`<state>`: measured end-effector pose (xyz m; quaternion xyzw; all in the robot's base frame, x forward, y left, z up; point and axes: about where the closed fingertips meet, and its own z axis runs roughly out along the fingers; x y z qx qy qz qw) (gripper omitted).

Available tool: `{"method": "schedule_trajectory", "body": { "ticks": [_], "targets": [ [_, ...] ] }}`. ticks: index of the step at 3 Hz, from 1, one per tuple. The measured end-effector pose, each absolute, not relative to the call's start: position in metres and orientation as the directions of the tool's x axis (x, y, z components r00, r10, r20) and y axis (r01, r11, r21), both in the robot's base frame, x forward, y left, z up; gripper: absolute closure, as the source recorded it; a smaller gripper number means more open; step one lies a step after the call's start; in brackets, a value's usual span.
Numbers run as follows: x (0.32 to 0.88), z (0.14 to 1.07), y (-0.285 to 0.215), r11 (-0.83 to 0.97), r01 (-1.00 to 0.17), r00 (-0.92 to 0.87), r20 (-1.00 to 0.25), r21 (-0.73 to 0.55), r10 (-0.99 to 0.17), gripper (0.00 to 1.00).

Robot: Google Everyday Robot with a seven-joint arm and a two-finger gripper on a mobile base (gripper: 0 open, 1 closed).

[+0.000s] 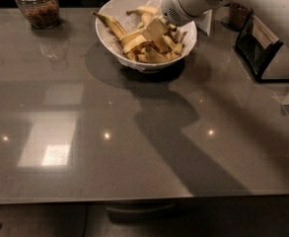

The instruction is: Pick banana from white bowl

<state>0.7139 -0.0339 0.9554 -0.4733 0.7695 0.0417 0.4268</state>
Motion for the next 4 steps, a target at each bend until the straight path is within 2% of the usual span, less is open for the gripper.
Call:
{"method": "schedule_trajectory", "body": {
  "ticks": [2, 4],
  "targets": [
    [0.726, 0.945, -0.032, 0.552, -0.770, -0.205, -0.696, -0.319, -0.688, 0.51],
    [0.734, 0.935, -0.034, 0.560, -0.770, -0.227, -0.689, -0.305, -0.688, 0.52]
  ]
}}
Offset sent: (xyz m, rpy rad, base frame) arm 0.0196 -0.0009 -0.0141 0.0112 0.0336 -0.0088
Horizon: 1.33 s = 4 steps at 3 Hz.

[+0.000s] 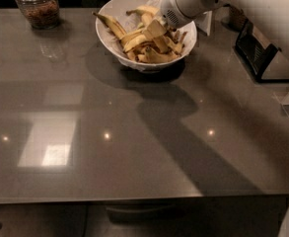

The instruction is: Pick banana from white bowl

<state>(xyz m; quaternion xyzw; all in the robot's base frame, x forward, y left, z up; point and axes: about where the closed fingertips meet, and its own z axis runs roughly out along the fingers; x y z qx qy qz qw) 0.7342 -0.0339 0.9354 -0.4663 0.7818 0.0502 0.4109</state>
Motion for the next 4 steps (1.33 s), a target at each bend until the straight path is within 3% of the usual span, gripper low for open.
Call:
{"method": "schedule_trajectory", "body": {
  "ticks": [1, 3, 4],
  "targets": [
    [0.735, 0.935, -0.036, 0.563, -0.769, -0.235, -0.686, -0.303, -0.689, 0.53],
    [0.733, 0.936, -0.044, 0.599, -0.723, -0.270, -0.657, -0.345, -0.704, 0.94],
    [0.726, 0.938, -0.051, 0.622, -0.679, -0.292, -0.633, -0.390, -0.717, 1.00]
  ]
}}
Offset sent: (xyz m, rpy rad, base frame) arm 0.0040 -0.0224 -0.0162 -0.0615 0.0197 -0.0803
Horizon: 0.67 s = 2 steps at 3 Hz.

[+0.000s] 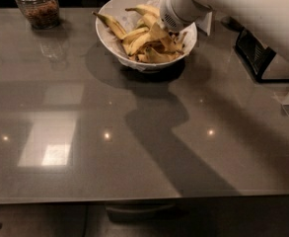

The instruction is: Pick banana from white bowl

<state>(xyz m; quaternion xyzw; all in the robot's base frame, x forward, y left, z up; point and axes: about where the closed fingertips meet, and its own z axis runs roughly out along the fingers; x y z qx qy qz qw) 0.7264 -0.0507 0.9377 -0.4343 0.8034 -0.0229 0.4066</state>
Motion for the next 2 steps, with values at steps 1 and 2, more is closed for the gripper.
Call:
{"method": "schedule_trajectory", "body": {
  "ticks": [1, 2],
  "targets": [
    [0.715, 0.947, -0.051, 0.611, -0.671, -0.268, -0.632, -0.420, -0.728, 1.00],
    [0.707, 0.958, -0.052, 0.592, -0.690, -0.204, -0.673, -0.417, -0.711, 1.00]
  ]
}}
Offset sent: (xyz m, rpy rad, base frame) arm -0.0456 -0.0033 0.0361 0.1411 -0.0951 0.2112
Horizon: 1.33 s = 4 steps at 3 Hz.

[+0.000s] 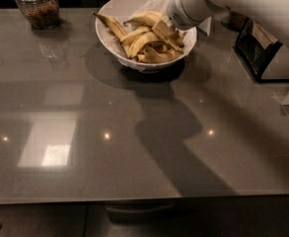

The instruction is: Pick banana from white bowl

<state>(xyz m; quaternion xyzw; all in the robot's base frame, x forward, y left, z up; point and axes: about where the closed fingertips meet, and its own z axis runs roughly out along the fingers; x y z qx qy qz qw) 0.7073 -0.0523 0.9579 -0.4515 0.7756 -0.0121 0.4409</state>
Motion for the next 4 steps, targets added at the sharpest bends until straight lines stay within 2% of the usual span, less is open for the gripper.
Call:
{"method": "schedule_trajectory", "body": {
  "ticks": [2, 4],
  "targets": [
    [0.683, 0.980, -0.058, 0.542, -0.788, -0.045, -0.852, -0.291, -0.522, 1.00],
    [0.646, 1.005, -0.050, 0.406, -0.879, 0.097, -0.927, -0.250, -0.361, 1.00]
  ]
}}
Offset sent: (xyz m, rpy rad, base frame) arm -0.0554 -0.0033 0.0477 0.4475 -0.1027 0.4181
